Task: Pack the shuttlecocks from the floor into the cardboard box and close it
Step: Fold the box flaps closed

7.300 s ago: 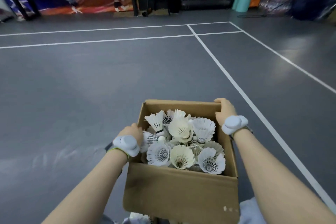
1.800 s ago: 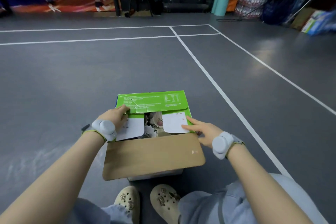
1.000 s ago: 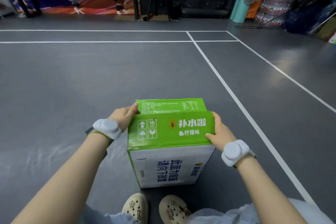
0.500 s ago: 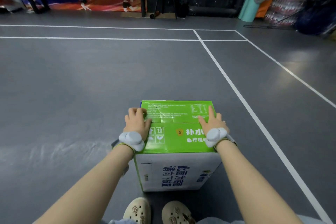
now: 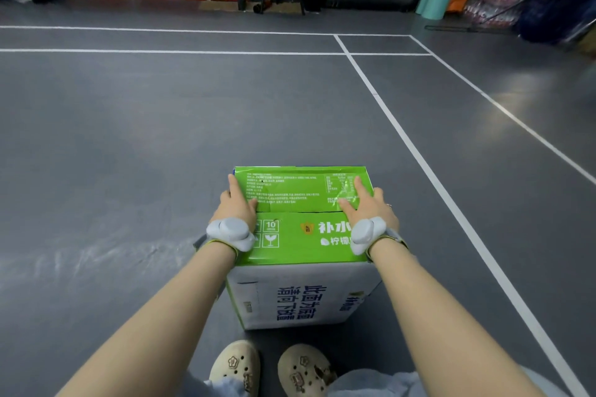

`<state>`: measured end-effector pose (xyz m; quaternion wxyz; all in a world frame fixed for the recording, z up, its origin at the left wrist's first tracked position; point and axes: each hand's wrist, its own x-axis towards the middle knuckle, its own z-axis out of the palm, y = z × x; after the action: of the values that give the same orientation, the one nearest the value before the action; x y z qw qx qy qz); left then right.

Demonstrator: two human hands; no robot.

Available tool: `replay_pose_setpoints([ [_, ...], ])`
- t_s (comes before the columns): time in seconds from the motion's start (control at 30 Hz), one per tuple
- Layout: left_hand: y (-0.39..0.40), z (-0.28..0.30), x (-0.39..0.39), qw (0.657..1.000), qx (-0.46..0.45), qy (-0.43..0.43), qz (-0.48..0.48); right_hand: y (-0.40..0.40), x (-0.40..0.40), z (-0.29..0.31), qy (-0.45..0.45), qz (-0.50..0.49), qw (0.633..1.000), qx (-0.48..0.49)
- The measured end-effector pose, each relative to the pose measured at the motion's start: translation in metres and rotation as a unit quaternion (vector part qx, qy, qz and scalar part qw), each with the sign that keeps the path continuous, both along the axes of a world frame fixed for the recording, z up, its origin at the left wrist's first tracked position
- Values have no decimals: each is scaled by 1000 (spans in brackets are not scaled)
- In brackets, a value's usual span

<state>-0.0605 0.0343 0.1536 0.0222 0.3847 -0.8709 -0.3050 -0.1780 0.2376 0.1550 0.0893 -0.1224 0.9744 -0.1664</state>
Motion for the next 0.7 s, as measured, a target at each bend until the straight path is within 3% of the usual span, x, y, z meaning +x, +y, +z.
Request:
replay_pose_setpoints([
  [0.17,7,-2,-4,995,-91,-26,-43,-2,0,-2,10,1,999,37],
  [0.33,2,-4,-17,967,-215,-60,-127,-11,-8,-3,108,70,985,114],
  [0.5,2,-11,-26,957,-235,-37,-167,-23,-17,-8,150,176,966,112],
  [0.7,1,-9,-24,961,-218,-29,-168,-43,-17,-6,150,179,970,64],
])
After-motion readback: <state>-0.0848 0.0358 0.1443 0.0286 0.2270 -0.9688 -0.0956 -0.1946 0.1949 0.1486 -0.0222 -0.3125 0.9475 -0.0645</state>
